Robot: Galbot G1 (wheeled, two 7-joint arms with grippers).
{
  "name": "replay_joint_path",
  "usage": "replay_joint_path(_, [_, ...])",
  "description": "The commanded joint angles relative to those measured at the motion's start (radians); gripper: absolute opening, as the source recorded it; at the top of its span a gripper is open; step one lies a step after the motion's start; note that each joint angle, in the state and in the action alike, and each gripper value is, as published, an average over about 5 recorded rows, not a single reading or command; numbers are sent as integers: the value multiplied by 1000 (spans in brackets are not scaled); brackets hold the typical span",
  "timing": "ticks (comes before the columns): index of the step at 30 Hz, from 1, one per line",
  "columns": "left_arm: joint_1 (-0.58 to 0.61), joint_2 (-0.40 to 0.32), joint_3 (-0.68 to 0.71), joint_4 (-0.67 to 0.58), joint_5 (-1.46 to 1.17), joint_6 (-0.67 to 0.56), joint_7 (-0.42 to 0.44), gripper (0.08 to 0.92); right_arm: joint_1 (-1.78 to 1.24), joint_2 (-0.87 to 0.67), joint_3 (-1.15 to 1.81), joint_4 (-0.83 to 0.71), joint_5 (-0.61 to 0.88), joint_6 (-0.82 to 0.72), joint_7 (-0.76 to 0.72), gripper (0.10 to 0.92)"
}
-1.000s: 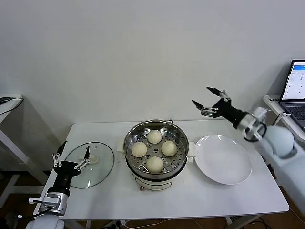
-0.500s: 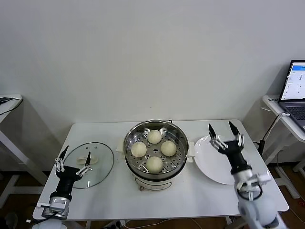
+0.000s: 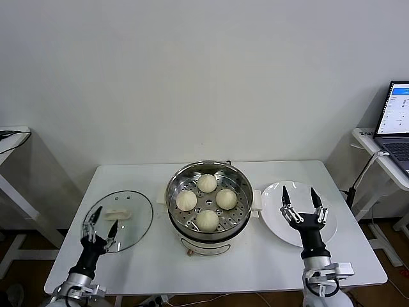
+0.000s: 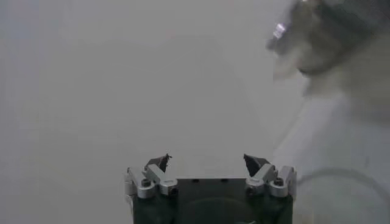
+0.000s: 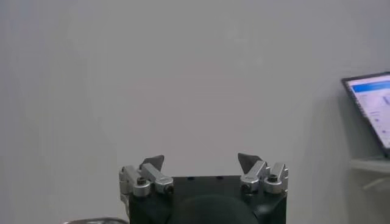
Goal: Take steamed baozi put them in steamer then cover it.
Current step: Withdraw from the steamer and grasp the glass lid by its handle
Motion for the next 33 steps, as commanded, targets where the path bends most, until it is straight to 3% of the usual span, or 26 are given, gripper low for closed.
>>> replay_joint_path(1, [-98, 17, -7, 224, 439, -71, -147, 823, -37, 55, -13, 1, -35, 28, 22, 823])
replay_joint_path(16, [-267, 11, -2, 333, 440, -13, -156, 823, -35, 61, -21, -13, -50, 34, 17, 823])
replay_joint_path(33, [-361, -5, 2, 424, 465, 20, -139, 823, -27, 58, -16, -35, -65, 51, 15, 823])
